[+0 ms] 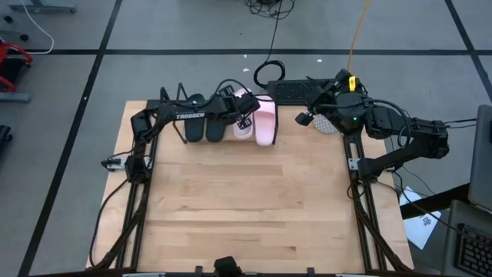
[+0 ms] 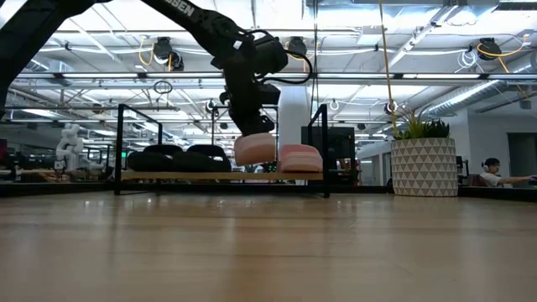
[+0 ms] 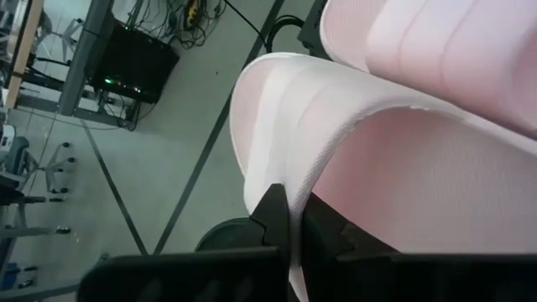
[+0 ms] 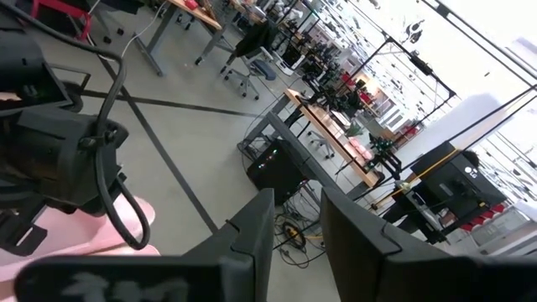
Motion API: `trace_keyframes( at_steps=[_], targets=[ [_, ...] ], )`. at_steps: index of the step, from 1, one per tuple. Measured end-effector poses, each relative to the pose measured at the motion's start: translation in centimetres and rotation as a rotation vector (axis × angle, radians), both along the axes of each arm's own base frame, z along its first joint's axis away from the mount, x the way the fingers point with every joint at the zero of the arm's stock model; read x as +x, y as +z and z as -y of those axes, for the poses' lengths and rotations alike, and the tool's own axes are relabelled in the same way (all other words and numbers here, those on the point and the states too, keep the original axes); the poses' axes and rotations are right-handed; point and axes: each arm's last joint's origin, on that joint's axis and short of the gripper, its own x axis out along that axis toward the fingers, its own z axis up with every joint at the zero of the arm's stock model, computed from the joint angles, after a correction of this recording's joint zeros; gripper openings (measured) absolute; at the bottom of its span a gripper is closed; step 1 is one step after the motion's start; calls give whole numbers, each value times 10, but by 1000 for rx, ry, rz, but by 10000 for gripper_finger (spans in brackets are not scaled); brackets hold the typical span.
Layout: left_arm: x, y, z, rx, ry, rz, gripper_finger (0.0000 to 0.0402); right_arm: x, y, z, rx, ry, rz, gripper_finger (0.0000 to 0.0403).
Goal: Pick and place slides into the shelf
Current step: Put the pink slipper on the shelf
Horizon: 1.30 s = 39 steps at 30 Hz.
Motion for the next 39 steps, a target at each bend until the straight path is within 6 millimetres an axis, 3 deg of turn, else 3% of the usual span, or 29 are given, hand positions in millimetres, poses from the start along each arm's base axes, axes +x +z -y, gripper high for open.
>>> trace_keyframes(
  at_steps=[35, 39],
  targets=[
    [1, -1, 5, -19, -30, -27, 0, 0, 0, 0, 14, -1, 22, 91],
    [4, -13, 4, -39, -39, -50, 0, 0, 0, 0, 14, -1, 22, 91]
  ],
)
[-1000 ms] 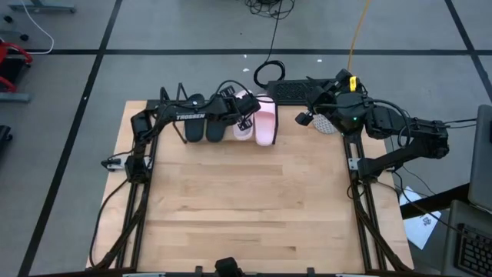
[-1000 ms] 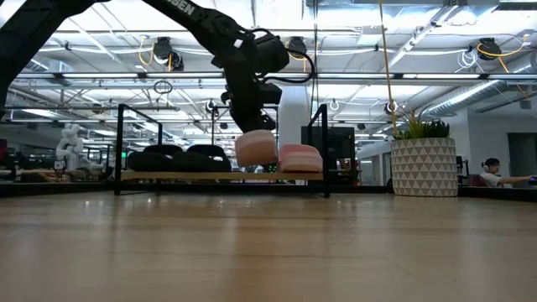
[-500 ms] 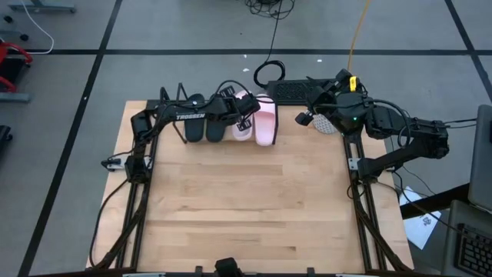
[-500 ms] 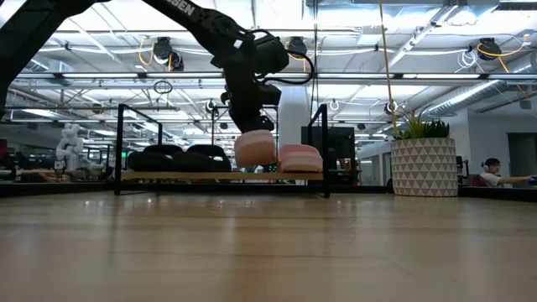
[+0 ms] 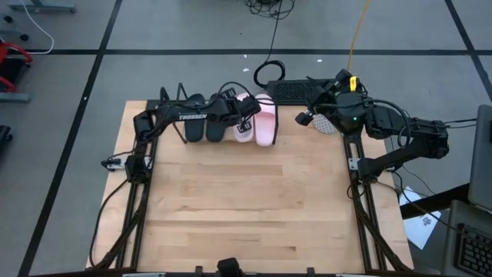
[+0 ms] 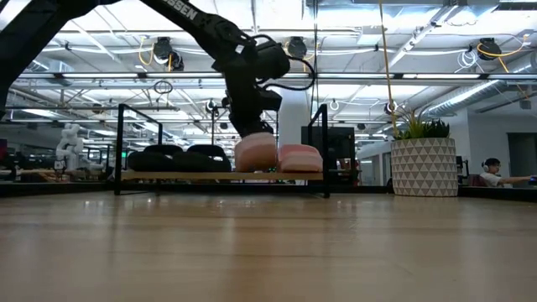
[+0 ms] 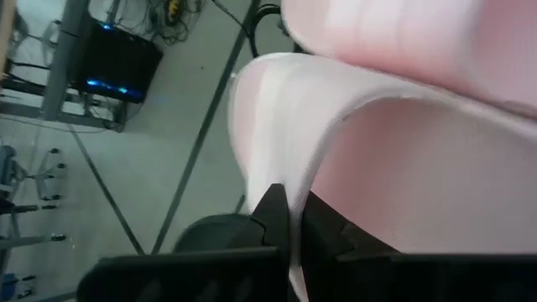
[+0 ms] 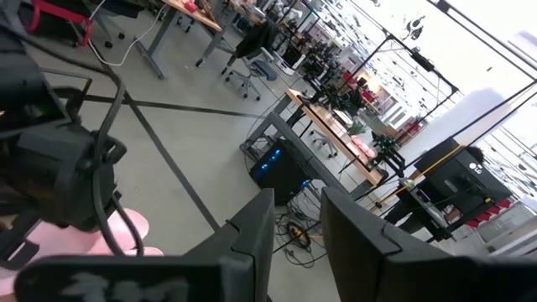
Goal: Pick and place slides into the shelf
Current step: Put the pink slipper on the shelf
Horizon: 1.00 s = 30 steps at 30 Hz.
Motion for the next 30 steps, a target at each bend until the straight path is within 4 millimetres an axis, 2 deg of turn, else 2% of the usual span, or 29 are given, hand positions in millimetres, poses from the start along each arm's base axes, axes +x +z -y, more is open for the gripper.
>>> trace_keyframes(
  at_steps=[7, 30],
  targets=[
    [9, -12, 6, 0, -15, -2, 0, 0, 0, 0, 0, 0, 0, 91],
    [6, -12, 6, 32, -75, -111, 3, 0, 0, 0, 0, 0, -3, 91]
  ],
)
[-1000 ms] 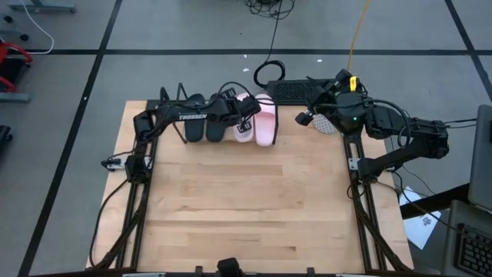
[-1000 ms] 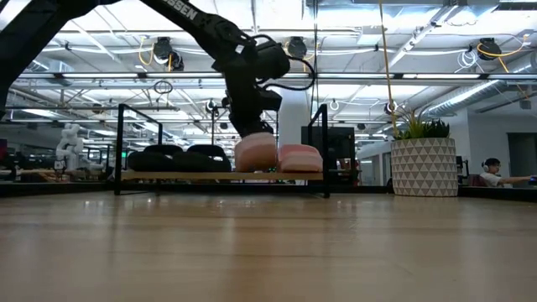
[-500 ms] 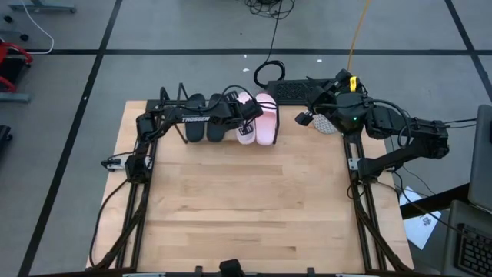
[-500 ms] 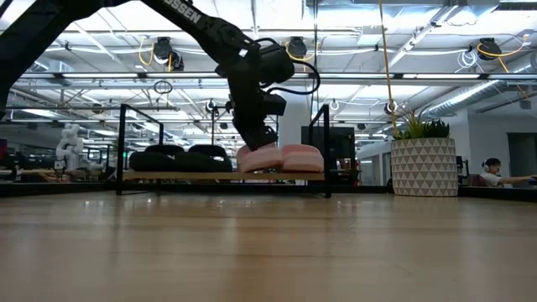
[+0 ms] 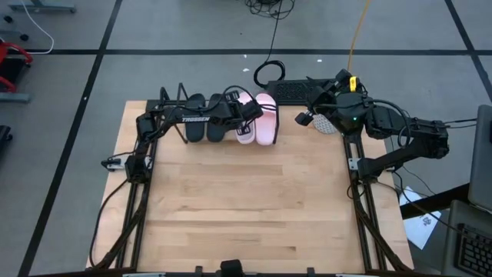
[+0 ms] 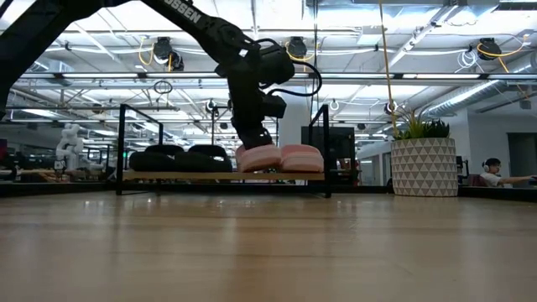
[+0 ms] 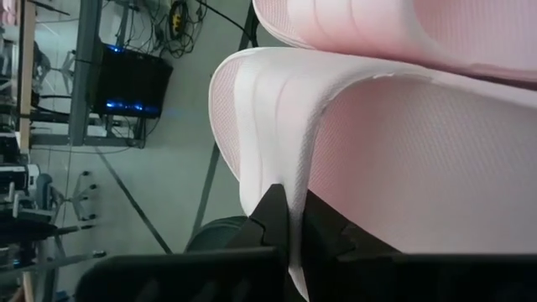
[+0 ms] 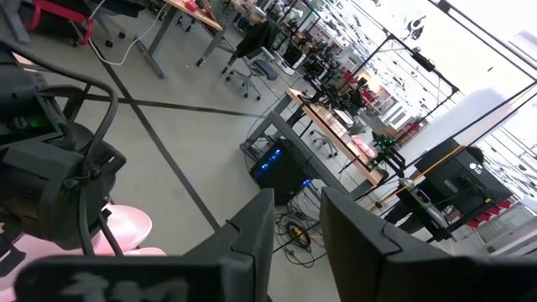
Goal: Pick and place slides into the shelf
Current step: Put the pink slipper on the shelf
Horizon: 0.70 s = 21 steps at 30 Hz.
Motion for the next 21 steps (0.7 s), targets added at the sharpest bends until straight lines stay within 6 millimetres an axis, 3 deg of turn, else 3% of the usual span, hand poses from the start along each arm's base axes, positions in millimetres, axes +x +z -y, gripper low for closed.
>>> trace_keyframes(
  at_steps=[21],
  targets=[
    [0, 0, 2, 33, -51, -79, 1, 0, 0, 0, 0, 0, 0, 91]
  ],
)
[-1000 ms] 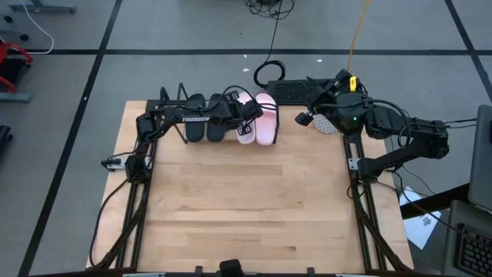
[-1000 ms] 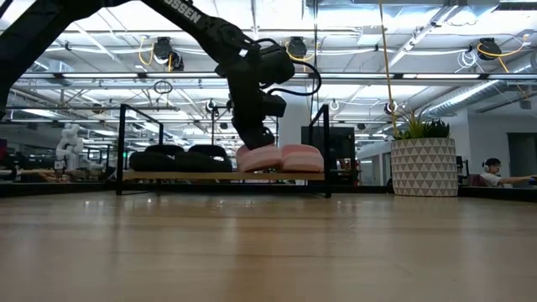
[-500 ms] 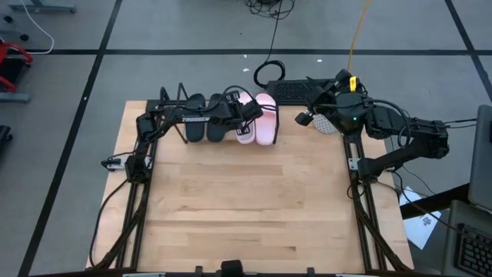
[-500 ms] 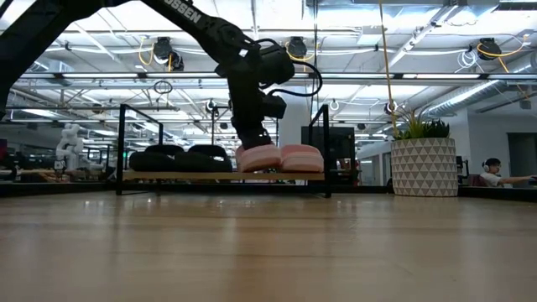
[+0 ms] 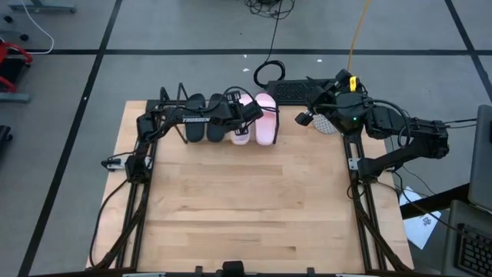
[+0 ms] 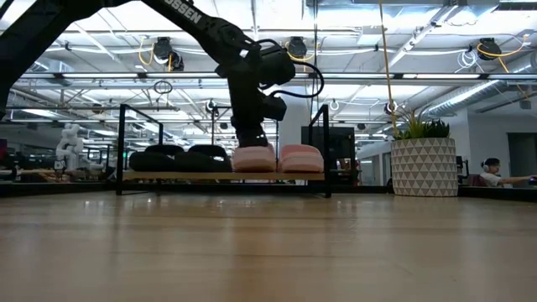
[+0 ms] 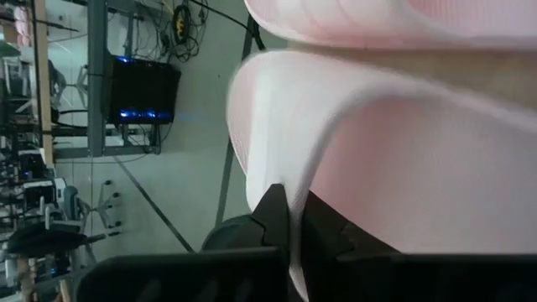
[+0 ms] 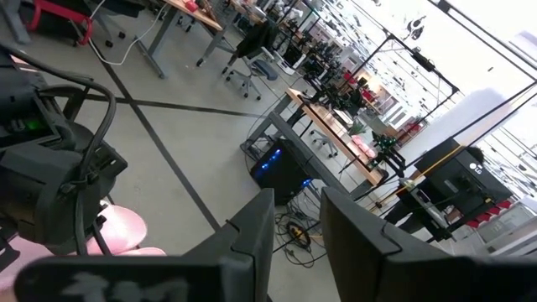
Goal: Pick and place slides into the shelf
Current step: Put the pink slipper on the shelf
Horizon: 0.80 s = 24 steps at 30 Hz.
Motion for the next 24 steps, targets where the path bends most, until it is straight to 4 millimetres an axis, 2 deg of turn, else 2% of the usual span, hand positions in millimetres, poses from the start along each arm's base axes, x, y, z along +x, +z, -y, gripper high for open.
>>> trace_keyframes(
  at_steps=[24],
  targets=[
    [1, 0, 1, -27, 35, 71, 9, 0, 0, 0, 13, -2, 21, 91]
  ],
)
